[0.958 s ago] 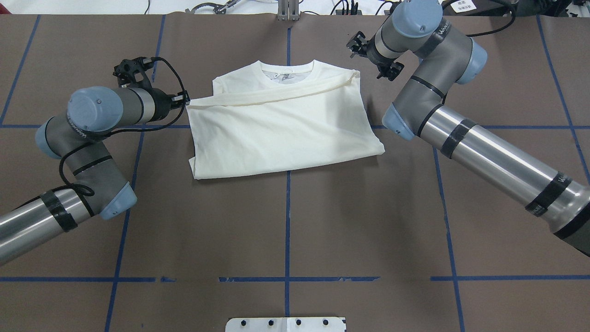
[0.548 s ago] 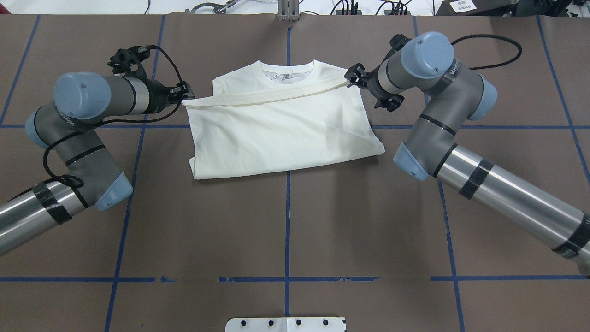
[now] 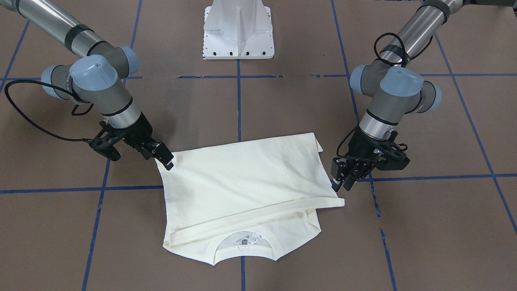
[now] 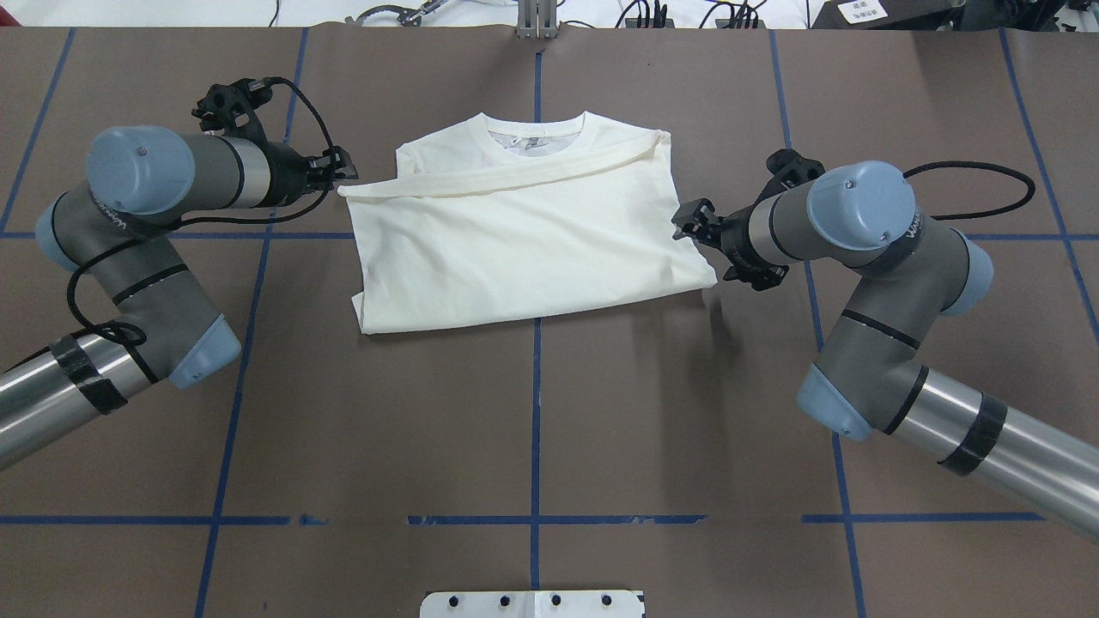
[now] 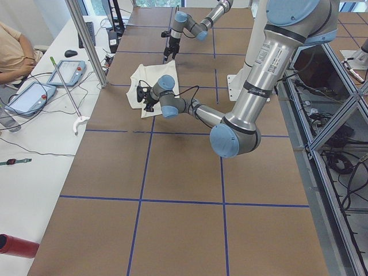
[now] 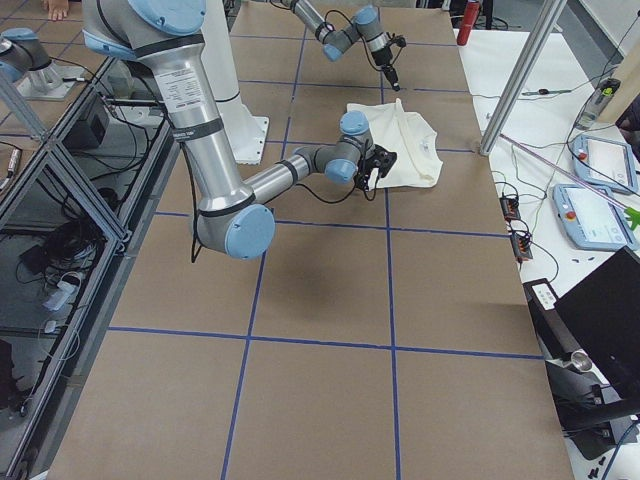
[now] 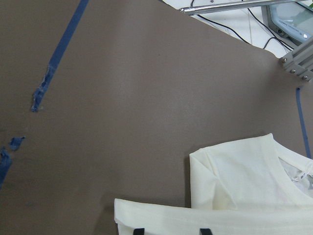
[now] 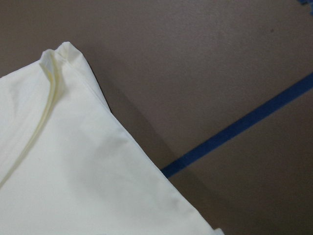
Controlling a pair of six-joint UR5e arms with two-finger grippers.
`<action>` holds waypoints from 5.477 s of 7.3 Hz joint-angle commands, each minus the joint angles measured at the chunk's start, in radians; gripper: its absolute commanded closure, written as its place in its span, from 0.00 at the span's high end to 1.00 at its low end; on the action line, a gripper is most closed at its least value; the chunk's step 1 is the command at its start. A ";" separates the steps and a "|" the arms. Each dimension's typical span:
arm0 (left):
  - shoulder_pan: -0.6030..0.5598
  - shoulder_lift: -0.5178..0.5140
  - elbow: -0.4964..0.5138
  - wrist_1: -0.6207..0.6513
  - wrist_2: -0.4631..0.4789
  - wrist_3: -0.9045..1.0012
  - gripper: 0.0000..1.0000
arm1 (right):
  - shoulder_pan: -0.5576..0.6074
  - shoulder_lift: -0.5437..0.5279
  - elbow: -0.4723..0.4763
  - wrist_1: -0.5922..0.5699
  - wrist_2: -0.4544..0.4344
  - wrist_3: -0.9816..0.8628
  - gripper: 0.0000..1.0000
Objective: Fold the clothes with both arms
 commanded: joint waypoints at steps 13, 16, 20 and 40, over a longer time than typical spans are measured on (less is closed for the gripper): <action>0.004 -0.006 -0.015 -0.012 -0.034 -0.002 0.45 | -0.169 -0.430 0.519 0.003 0.019 0.009 0.00; 0.009 -0.012 -0.069 -0.016 -0.122 -0.008 0.45 | -0.516 -0.522 0.731 0.003 0.030 0.286 0.00; 0.099 -0.001 -0.208 -0.003 -0.210 -0.318 0.47 | -0.444 -0.520 0.733 0.003 0.011 0.285 1.00; 0.340 -0.004 -0.228 0.198 -0.045 -0.384 0.00 | -0.052 -0.316 0.451 0.001 0.011 0.271 1.00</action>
